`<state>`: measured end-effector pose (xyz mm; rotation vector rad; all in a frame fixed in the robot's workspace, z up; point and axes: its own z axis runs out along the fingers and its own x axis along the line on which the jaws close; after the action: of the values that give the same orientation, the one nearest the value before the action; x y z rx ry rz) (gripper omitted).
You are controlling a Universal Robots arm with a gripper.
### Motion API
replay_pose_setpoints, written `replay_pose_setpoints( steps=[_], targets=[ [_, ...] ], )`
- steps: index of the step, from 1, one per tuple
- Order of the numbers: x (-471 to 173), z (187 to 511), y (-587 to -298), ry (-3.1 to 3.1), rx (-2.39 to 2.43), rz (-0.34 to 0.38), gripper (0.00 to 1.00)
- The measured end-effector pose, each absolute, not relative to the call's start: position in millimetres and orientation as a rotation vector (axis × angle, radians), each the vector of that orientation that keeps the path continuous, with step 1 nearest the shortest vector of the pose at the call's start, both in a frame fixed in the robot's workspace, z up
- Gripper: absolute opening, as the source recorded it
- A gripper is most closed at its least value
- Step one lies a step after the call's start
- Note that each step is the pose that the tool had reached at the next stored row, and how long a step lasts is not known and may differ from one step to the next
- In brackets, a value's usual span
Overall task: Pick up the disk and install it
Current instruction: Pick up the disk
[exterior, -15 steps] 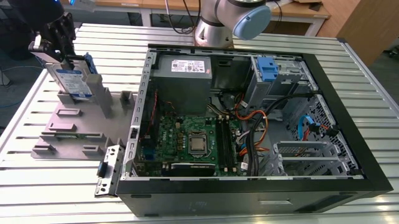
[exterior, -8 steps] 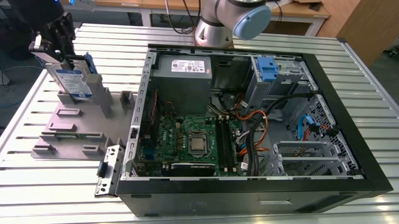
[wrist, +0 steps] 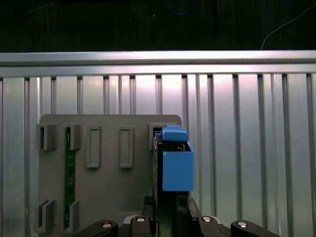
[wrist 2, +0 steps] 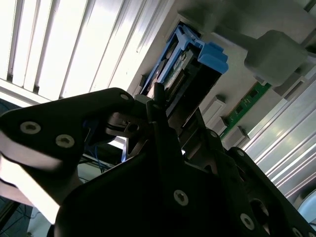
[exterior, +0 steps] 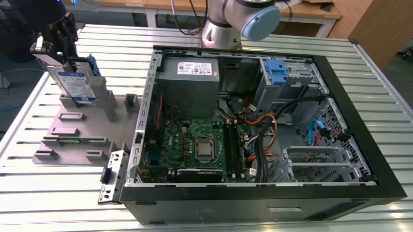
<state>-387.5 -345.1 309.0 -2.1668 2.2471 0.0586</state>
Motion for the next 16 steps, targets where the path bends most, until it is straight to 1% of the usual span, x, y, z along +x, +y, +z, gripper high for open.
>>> replay_pose_setpoints(
  steps=[16],
  targets=[
    [-387.6, 309.0, -346.4, 2.248, -2.167, 0.057, 0.35]
  ],
)
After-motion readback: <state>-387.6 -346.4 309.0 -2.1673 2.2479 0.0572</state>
